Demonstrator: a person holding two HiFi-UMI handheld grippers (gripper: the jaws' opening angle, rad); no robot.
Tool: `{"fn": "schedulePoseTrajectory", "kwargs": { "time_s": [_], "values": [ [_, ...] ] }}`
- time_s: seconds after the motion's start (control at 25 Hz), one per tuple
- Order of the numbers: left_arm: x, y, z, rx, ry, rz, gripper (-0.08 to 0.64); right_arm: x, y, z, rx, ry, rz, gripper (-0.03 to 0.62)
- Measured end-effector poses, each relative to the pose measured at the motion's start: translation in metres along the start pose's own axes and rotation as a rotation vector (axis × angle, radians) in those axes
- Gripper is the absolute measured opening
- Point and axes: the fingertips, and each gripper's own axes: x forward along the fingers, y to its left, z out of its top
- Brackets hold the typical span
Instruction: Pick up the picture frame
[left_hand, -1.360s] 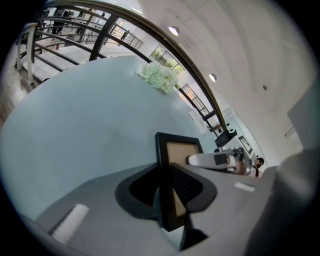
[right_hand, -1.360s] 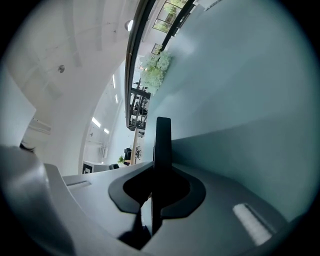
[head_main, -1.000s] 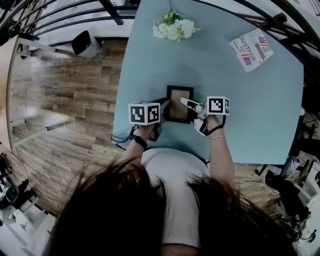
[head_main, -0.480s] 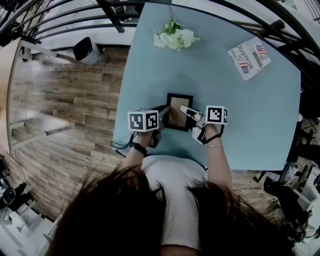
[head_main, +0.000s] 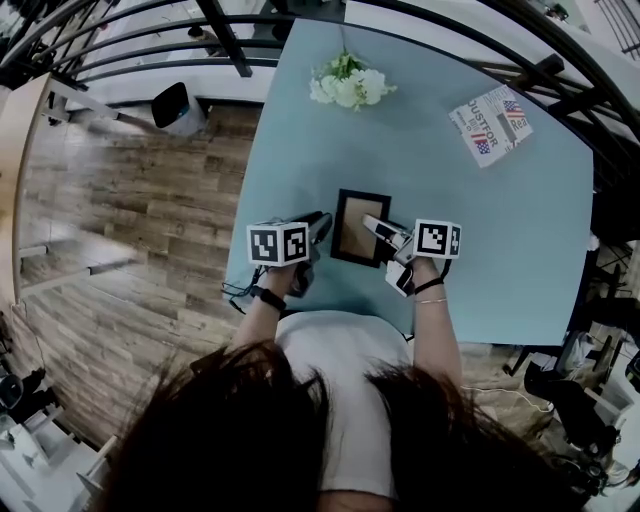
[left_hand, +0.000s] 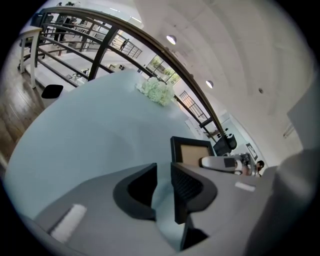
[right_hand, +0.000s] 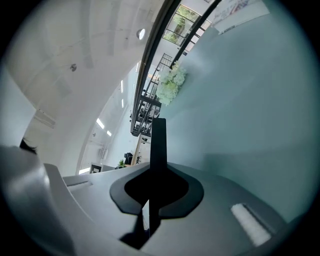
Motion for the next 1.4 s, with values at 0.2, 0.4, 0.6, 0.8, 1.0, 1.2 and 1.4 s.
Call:
{"fn": "schedulePoseTrajectory", "kwargs": {
  "time_s": [0.2,0.4,0.6,0.8,1.0,1.2,1.4],
  "values": [
    [-0.016,-0.006,0.007,0.025,-0.039,0.003,0.141,-0.015,0.023,0.004,-0.092,-0.030,-0.008,0.011],
    [-0.034,-0.016,0.011,0.062,-0.079,0.000,0.141,-0.030,0.046,0.007,-0.171,-0.078,-0.017,0.011],
    [-0.058,-0.034,0.024,0.139,-0.149,-0.008,0.141,-0.046,0.072,0.008,-0.269,-0.135,-0.037,0.011],
    [-0.084,-0.061,0.038,0.209,-0.220,-0.031,0.141,-0.069,0.097,0.014,-0.399,-0.211,-0.083,0.012],
    [-0.107,-0.087,0.048,0.298,-0.290,-0.041,0.140,-0.091,0.124,0.020,-0.539,-0.284,-0.109,0.012],
    [-0.128,-0.111,0.060,0.398,-0.363,-0.039,0.140,-0.108,0.145,0.024,-0.693,-0.339,-0.162,0.012],
    [-0.143,-0.124,0.070,0.493,-0.440,-0.033,0.138,-0.125,0.163,0.031,-0.787,-0.420,-0.219,0.012]
  ]
}}
